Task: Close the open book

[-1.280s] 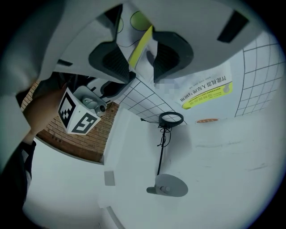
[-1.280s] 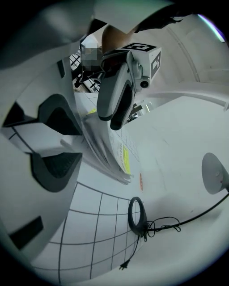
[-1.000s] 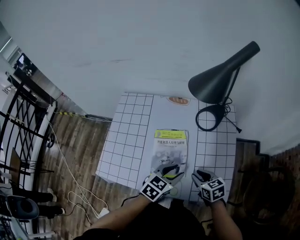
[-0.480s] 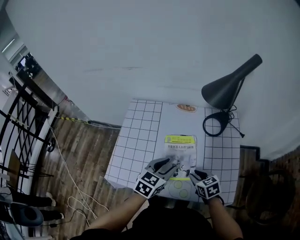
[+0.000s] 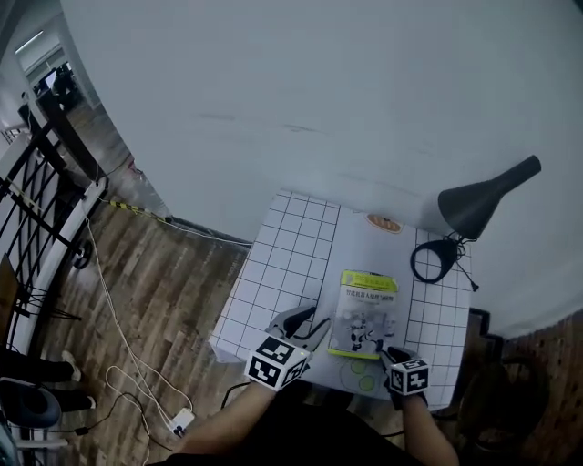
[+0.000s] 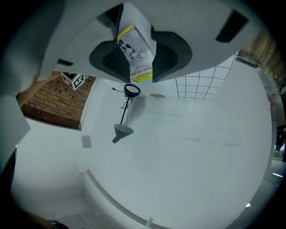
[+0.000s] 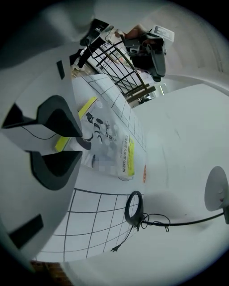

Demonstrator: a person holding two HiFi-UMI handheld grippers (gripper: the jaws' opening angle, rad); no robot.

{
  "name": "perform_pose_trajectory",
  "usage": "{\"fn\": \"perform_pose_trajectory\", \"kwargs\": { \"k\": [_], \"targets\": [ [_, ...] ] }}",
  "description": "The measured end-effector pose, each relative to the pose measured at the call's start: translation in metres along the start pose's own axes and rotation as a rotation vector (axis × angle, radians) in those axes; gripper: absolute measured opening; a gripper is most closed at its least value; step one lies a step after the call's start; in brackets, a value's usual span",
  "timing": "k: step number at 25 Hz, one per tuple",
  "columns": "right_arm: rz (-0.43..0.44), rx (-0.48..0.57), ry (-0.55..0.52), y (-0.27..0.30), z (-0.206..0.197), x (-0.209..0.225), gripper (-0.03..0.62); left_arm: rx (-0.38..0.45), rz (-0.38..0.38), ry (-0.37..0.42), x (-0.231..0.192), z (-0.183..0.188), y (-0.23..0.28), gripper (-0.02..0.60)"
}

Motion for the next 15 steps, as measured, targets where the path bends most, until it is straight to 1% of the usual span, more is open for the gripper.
{"fn": "perform_pose_trajectory", "kwargs": {
  "k": [1,4,7,9,11,15],
  "targets": [
    [-0.018,-0.003,0.012,0.004,0.000,-0.002,0.095,0.001,-0.009,0.003,-0.007,0.000,-0.005,0.160],
    [-0.078,0.002,0.026,0.011,-0.005,-0.005,0.092,-0.019,-0.046,0.044,-0.021,0.001,-0.012,0.160],
    [-0.108,0.034,0.064,0.012,-0.005,-0.004,0.089,-0.028,-0.082,0.091,-0.034,0.009,-0.015,0.160],
    [-0.114,0.041,0.080,0.012,-0.003,-0.006,0.087,-0.025,-0.081,0.111,-0.042,0.017,-0.016,0.158],
    [-0.107,0.067,0.098,0.007,-0.001,-0.009,0.087,-0.009,-0.076,0.110,-0.044,0.024,-0.020,0.158],
    [-0.061,0.200,0.137,-0.019,0.017,-0.018,0.073,0.036,-0.054,0.092,-0.046,0.040,-0.026,0.158]
  ]
}}
Point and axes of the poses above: the fingertips, and each gripper's own axes: y forward along the fingers, x to its right, z out of its top, the point moved 9 cm from there along -y, backward along the fingers, and after that the axes turned 12 degrees about -x, right-handed, at the moved point
